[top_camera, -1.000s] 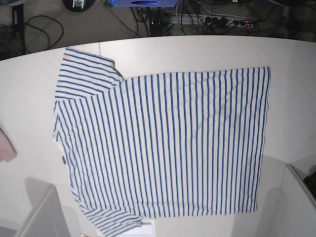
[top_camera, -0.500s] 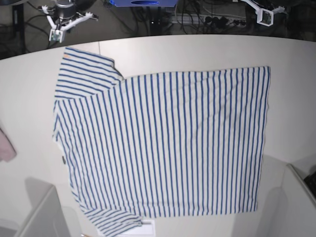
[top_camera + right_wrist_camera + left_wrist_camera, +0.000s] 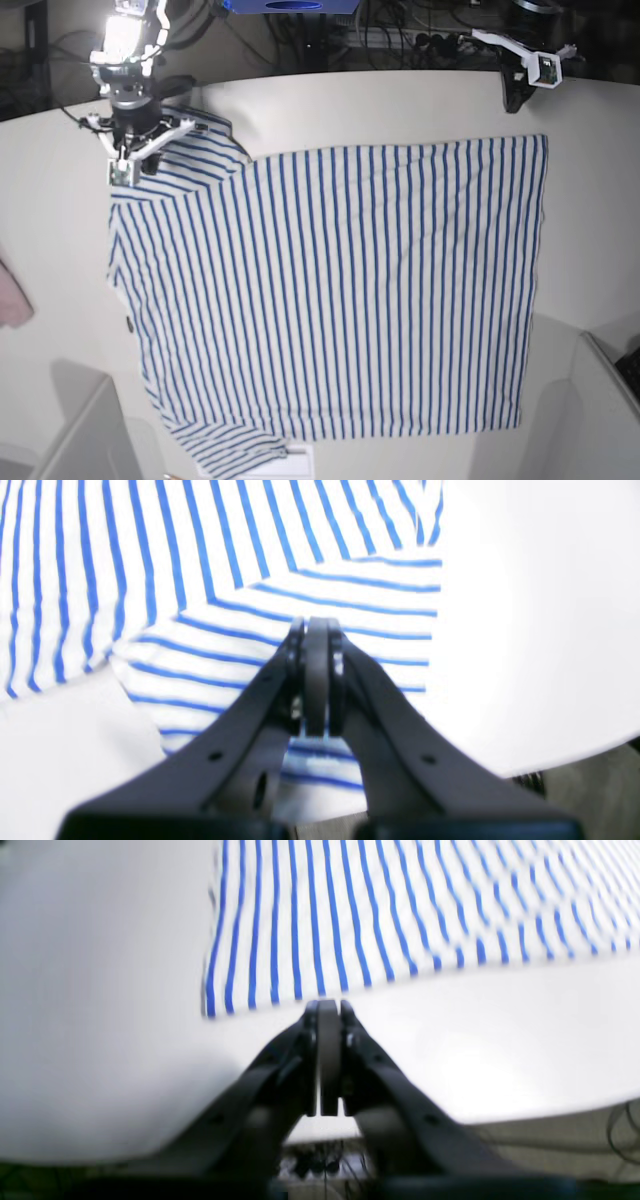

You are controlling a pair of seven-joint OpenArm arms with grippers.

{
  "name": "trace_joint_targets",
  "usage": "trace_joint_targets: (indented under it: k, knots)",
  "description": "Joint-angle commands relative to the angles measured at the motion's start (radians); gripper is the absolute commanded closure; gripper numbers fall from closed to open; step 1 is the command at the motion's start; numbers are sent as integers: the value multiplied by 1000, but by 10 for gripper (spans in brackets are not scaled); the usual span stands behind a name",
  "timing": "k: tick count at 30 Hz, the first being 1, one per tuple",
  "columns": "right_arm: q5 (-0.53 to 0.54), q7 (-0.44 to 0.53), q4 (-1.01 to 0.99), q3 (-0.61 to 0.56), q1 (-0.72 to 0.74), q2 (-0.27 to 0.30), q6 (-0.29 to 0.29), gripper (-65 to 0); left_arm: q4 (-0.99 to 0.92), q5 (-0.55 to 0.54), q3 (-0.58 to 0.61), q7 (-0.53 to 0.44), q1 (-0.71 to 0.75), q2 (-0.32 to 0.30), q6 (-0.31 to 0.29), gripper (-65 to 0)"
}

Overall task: Fold the T-shirt properly
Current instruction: 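Lower both grippers to the shirt's shoulder corners and grasp them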

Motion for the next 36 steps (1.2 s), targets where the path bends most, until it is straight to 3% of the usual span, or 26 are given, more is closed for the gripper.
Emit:
trace_joint_targets:
  k: [1,4,6,10,13,16,19,31,36]
  knots:
    - [17,-12,17,5,38,4,18,-87,18,-3,-6,7,5,-2,5,-104]
    - [169,-181,17,123,131,5,131,-350,19,-20,-6,81,-46,-1,5,-275]
    - [295,-304,16,252,200,5,216,-432,15,-94,-6,116,-81,-2,5,-359]
    - [453,-592,-27,504,343,41,283,-398,13,-309,-80,130,-116,-10,-14,-433]
    - [525,-694,-101,617,418,73,283,-386,10,-402,-157,131,-118,-15,-116,-434]
    - [568,-715,-197,657,447,97,283,-386,-19,-411,-235,131,-116,-10,-216,-434]
    - [573,-712,-294,654,450,114,283,-386,-50,-421,-292,131,-116,-10,-268,-434]
    - [573,-671,-458,651,421,133,289,-386,-111,-459,-309,131,-155,-13,-274,-436]
    - [568,-677,-527,651,401,145,362,-384,-208,-577,-310,131,-182,-16,-276,-434]
